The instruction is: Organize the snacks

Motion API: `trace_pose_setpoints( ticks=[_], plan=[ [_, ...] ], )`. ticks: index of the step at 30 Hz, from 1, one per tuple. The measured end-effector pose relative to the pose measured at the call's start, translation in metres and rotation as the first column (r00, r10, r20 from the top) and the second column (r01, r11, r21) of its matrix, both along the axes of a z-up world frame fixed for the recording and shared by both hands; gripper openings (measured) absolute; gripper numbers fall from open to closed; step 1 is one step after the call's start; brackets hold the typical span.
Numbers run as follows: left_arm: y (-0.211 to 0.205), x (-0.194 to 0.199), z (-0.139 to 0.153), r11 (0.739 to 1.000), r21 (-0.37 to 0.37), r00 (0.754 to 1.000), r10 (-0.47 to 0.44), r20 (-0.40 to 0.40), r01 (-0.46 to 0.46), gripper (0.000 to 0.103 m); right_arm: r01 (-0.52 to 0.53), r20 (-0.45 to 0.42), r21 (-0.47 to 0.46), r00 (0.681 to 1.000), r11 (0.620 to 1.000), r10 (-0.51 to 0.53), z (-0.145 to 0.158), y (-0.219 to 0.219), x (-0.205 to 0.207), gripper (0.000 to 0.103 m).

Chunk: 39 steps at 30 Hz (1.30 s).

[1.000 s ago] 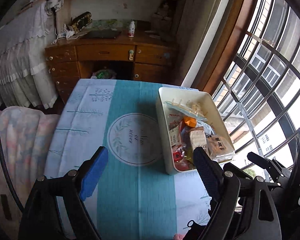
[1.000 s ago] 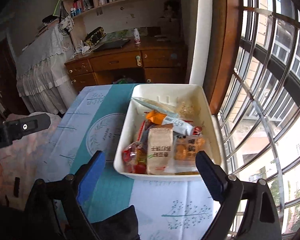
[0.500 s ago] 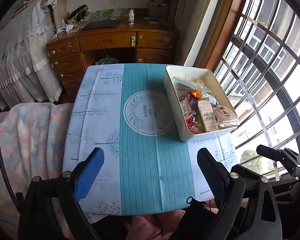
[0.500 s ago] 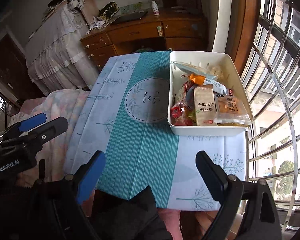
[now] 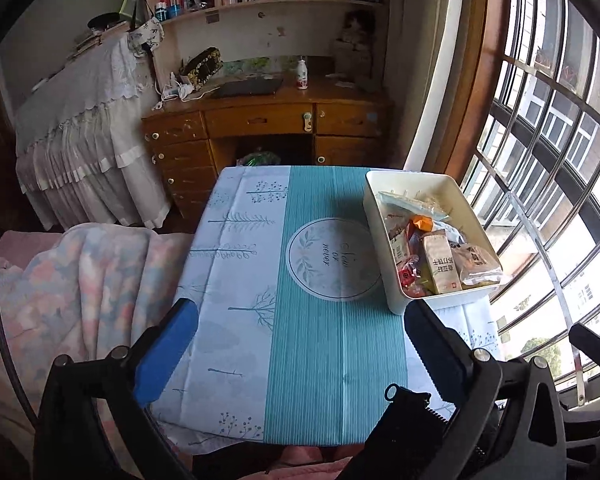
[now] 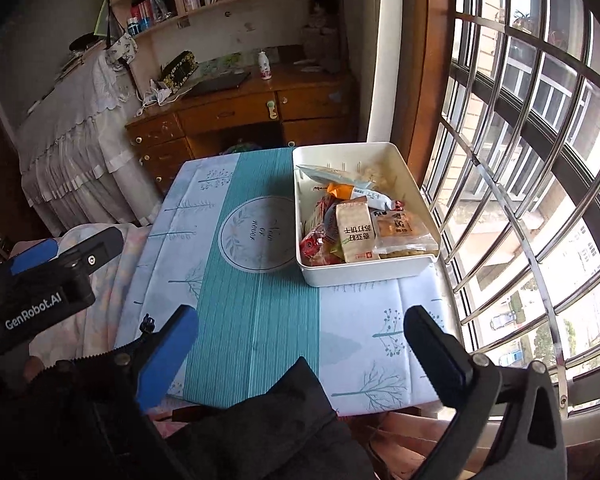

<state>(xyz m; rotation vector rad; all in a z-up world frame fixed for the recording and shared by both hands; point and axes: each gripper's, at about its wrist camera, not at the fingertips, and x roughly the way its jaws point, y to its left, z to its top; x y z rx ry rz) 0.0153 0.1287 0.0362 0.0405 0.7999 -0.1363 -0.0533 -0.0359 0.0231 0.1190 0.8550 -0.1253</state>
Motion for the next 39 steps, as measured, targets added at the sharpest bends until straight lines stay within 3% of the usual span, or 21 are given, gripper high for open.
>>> trace_pose_setpoints(
  ticks=[12, 39],
  plan=[
    [-0.008, -0.007, 0.004, 1.0, 0.017, 0.999, 0.024, 0.036, -0.025, 0.102, -0.022, 0.056, -0.017, 0.998, 1.0, 0.022, 0.006, -0.003, 0.002, 0.103],
    [-0.024, 0.002, 0.011, 0.998, 0.054, 0.998, 0.009, 0.058, -0.012, 0.102, -0.024, 0.05, 0.03, 0.998, 0.999, 0.023, -0.002, -0.013, 0.011, 0.103]
  ],
)
